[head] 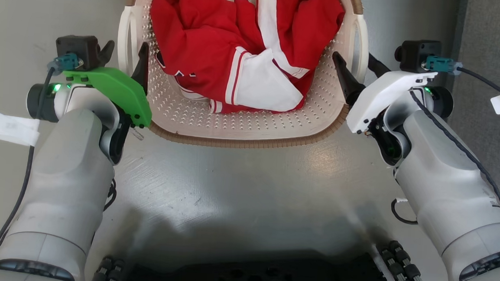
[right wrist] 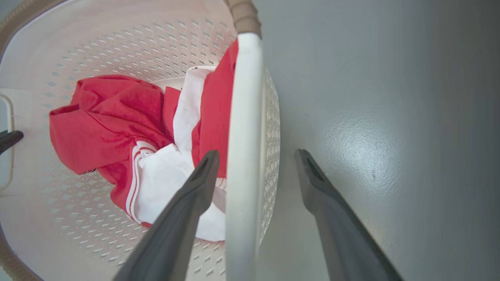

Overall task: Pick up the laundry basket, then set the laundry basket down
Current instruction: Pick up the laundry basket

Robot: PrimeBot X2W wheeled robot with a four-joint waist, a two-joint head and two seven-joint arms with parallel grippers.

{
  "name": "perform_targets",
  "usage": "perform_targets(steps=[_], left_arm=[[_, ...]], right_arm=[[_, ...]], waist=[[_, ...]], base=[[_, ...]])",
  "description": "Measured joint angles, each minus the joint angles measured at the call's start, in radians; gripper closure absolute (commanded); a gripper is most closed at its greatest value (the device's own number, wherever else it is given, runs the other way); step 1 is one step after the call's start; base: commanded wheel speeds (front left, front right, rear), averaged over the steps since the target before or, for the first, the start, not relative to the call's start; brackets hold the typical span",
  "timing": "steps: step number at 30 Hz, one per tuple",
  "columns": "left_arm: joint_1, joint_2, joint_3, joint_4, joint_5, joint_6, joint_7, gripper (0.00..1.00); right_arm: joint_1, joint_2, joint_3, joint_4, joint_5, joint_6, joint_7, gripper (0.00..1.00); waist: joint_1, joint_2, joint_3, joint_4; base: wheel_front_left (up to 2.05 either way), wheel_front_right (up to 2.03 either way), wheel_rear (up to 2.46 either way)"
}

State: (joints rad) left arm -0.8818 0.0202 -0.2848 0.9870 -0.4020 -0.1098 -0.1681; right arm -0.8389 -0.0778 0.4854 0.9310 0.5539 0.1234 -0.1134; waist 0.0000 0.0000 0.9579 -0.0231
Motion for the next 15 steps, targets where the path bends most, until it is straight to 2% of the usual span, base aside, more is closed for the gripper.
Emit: perform_targets(steps=[1,2,3,4,5,6,15], left_arm=[[0.000,0.000,-0.002,0.005,0.000,0.000,0.000,0.00],[-0.001,0.000,-0.004,0.009,-0.004,0.000,0.000,0.00],[-0.002,0.000,-0.005,0.013,-0.009,-0.002,0.000,0.18],[-0.005,0.000,-0.007,0.018,-0.010,-0.005,0.000,0.28],[-0.014,0.000,-0.010,0.028,-0.012,-0.006,-0.001,0.79],[-0.018,0.000,-0.012,0.033,-0.016,-0.007,-0.001,1.00],[-0.024,-0.008,-0.040,0.074,-0.039,-0.013,-0.018,1.00]], right_arm=[[-0.001,0.001,0.005,0.004,0.002,0.000,0.000,0.01],[-0.003,0.001,0.008,0.007,0.004,0.000,0.000,0.15],[-0.007,0.001,0.012,0.010,0.009,0.000,0.000,0.47],[-0.012,0.001,0.016,0.013,0.011,0.000,0.000,0.54],[-0.021,0.002,0.024,0.016,0.016,0.000,0.000,0.85],[-0.024,0.002,0.028,0.019,0.020,0.000,0.000,1.00],[-0.034,0.008,0.069,0.049,0.058,-0.002,-0.015,1.00]], waist=[[0.0000,0.0000,0.001,0.000],[0.0000,0.0000,0.001,0.000],[0.0000,0.0000,0.002,0.000],[0.0000,0.0000,0.002,0.000],[0.0000,0.0000,0.002,0.000],[0.0000,0.0000,0.002,0.000],[0.0000,0.0000,-0.019,0.000]], base=[[0.00,0.00,0.00],[0.00,0.00,0.00],[0.00,0.00,0.00],[0.00,0.00,0.00],[0.00,0.00,0.00],[0.00,0.00,0.00],[0.00,0.00,0.00]])
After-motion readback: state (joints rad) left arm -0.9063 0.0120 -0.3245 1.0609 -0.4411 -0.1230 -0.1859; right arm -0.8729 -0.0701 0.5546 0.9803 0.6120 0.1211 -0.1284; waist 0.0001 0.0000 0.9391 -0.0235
